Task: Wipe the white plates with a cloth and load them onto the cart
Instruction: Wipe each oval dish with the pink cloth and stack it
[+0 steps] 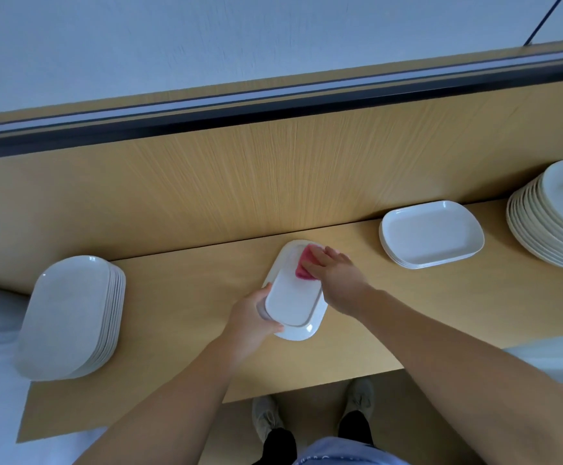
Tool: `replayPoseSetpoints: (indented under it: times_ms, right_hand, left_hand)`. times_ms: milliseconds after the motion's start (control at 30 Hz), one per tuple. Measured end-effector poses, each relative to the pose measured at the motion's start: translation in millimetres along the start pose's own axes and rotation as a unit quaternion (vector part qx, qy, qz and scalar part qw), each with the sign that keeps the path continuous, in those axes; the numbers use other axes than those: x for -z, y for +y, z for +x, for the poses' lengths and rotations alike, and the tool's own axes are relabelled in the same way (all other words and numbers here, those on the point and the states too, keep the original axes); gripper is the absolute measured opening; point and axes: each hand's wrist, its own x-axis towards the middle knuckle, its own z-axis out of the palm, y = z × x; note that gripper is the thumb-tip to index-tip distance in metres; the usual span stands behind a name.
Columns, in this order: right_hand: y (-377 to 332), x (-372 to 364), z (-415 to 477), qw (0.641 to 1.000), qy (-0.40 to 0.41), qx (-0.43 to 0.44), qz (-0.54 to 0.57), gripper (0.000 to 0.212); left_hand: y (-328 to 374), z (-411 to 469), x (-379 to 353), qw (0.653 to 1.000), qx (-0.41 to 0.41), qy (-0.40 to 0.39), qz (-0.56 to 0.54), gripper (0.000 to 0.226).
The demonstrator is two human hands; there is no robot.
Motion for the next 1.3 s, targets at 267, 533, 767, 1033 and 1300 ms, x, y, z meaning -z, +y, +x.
replayPoseSetpoints:
  times_ms: [267, 533, 767, 1033, 1300]
  right_hand:
    - [-14, -46, -35, 0.985, -0.115, 0.087, -0.095, 0.081]
    - [-7, -25, -44, 0.980, -0.072, 0.183, 0.010, 0.063]
    - [-4, -14, 15, 0.998, -0.028, 0.055, -0.024, 0.064]
    - [-20, -29, -8, 0.980, -0.130, 0.144, -0.049, 0.074]
    - [15, -7, -29, 0.955, -0.139, 0.262, -0.004, 0.059]
  left_hand:
    - [1, -3, 2, 1.000, -0.009, 0.005, -0.004, 0.068]
    - [2, -3, 0, 1.000, -0.020, 0.007, 0.000, 0.069]
    - [2, -3, 0, 1.000, -0.016, 0.004, 0.011, 0.084]
    - [-1, 0, -1, 1.000, -0.012, 0.014, -0.004, 0.084]
    - [10, -16, -1, 0.999, -0.036, -0.004, 0.020, 0.076]
